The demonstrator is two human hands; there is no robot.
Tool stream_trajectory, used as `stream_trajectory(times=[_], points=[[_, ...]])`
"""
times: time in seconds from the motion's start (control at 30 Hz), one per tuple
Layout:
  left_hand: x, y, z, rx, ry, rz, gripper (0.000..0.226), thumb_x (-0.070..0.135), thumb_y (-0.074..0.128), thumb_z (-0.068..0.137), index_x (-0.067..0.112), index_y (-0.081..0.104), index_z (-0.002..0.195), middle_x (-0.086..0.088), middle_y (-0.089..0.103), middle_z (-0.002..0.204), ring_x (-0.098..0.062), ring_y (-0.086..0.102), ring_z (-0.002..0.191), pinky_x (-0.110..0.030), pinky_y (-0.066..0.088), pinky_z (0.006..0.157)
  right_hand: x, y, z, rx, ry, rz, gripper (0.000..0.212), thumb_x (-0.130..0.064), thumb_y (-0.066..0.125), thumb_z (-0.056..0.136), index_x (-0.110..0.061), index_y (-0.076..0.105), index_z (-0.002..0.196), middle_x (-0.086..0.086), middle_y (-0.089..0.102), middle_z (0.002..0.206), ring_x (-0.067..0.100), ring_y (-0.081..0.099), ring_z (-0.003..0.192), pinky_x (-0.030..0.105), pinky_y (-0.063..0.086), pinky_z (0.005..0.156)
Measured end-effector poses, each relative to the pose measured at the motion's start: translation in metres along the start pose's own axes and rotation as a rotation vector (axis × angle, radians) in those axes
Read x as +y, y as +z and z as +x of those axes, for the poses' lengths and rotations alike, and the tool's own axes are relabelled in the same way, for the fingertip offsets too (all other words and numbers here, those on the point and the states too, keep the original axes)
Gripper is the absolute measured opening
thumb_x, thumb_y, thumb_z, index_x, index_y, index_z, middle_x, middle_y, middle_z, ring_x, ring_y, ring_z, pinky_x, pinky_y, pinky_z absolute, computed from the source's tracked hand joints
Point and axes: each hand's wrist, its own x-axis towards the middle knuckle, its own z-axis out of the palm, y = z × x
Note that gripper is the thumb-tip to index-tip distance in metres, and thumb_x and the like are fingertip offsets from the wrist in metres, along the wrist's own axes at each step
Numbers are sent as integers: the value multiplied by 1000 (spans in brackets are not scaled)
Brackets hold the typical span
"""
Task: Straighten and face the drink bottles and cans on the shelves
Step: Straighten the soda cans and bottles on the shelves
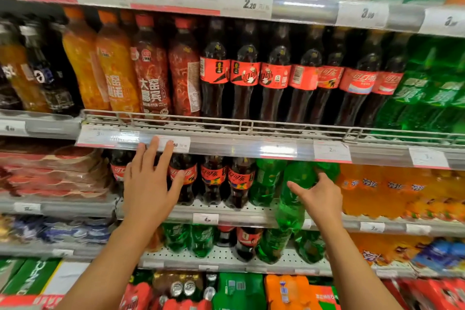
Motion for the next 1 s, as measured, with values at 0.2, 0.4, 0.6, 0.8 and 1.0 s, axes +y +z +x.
stream_trajectory(times=[0.2, 0.4, 0.6, 0.8, 1.0], points=[[-3, 4, 0, 19, 10, 3, 69, 61, 33, 99, 31, 26, 161, -4, 19, 169, -31, 13, 156, -59, 28, 119, -10, 3, 22, 53, 33, -1, 75, -75, 74, 69, -1, 63, 79, 2, 58, 54, 21, 60, 53, 37, 53, 52], [-5, 5, 1, 2, 10, 18, 68, 62, 33, 100, 34, 23, 161, -1, 18, 169, -31, 13, 156, -61, 31, 117, -12, 19, 20, 7, 27, -10, 66, -62, 78, 75, -8, 50, 50, 3, 51, 42, 23, 56, 44, 41, 55, 53], [-1, -1, 1, -44, -11, 67, 69, 66, 30, 100, 39, 14, 162, 4, 9, 171, -27, 7, 157, -59, 28, 120, -8, 31, 13, 127, -38, -143, 63, -72, 69, 76, -12, 50, 69, 9, 49, 76, 30, 55, 63, 35, 55, 53], [0, -11, 3, -113, -20, 127, 71, 68, 26, 99, 42, 5, 162, 6, 1, 172, -24, 4, 158, -60, 28, 119, -10, 24, 20, 69, -108, -262, 71, -71, 57, 82, -15, 29, 116, 25, 58, 107, 35, 58, 57, 28, 40, 44], [-2, -16, 4, -139, -10, 138, 72, 69, 26, 97, 45, 2, 160, 7, 0, 172, -24, 4, 158, -59, 28, 118, -10, 6, -8, -49, -68, -287, 49, -58, 62, 89, -11, 48, 90, 13, 50, 90, 30, 52, 63, 33, 46, 49]])
